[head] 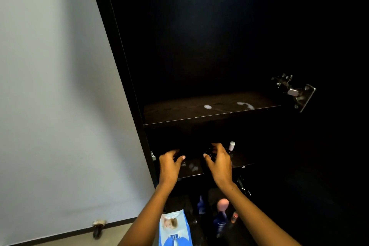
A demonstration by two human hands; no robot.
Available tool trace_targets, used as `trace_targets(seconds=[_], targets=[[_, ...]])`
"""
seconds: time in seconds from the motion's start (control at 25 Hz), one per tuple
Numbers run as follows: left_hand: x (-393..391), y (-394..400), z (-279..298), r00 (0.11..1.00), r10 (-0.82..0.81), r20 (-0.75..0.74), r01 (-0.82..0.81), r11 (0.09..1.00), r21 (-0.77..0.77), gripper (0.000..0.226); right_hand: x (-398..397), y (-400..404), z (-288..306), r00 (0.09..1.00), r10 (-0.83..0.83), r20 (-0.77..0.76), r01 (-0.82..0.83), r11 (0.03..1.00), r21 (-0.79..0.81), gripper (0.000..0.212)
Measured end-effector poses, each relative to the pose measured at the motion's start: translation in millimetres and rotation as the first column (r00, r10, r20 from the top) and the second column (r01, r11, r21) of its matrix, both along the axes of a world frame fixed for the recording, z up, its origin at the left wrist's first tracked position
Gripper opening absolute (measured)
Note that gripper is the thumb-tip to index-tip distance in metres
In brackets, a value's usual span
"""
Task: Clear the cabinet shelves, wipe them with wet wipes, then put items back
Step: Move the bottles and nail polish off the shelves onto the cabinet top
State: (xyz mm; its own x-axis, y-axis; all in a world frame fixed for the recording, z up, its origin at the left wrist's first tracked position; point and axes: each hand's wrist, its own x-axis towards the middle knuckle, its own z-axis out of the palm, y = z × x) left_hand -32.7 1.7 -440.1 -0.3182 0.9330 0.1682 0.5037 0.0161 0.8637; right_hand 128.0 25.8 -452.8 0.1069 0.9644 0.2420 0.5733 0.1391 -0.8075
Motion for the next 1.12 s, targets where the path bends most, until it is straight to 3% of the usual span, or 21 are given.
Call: trace_targets(seconds=[0.16,0.32,0.56,0.92,1.12], targets=[[-2,0,1,0.999,-0.015,0.042,0.015,1.0,0.002,0.031,3,1,6,0.999,-0.005,0.047,0.005,1.0,0.006,0.021],[0,-20,7,0.992,-0.079,0.094,0.076,0.997,0.032,0.025,8,-19,16,1.0,-0.005,-0.023,0.005,1.0,0.03,0.022],[7,-78,-7,0.979,-0.148,0.141,0.147,0.989,0.018,0.022,18,-83,-1,1.0,-0.007,0.027,0.007,1.0,0.009,0.025],[21,-136,-74,0.972,-0.183,0.144,0.209,0.959,-0.192,0.017,15,-144,-95,0.982,0.089,0.164,-0.023,0.93,-0.368,0.02],[23,-142,-107,0.977,-0.146,0.154,0.185,0.941,-0.284,0.013,4,-143,-136,0.964,0.177,0.2,-0.06,0.874,-0.483,0.008]])
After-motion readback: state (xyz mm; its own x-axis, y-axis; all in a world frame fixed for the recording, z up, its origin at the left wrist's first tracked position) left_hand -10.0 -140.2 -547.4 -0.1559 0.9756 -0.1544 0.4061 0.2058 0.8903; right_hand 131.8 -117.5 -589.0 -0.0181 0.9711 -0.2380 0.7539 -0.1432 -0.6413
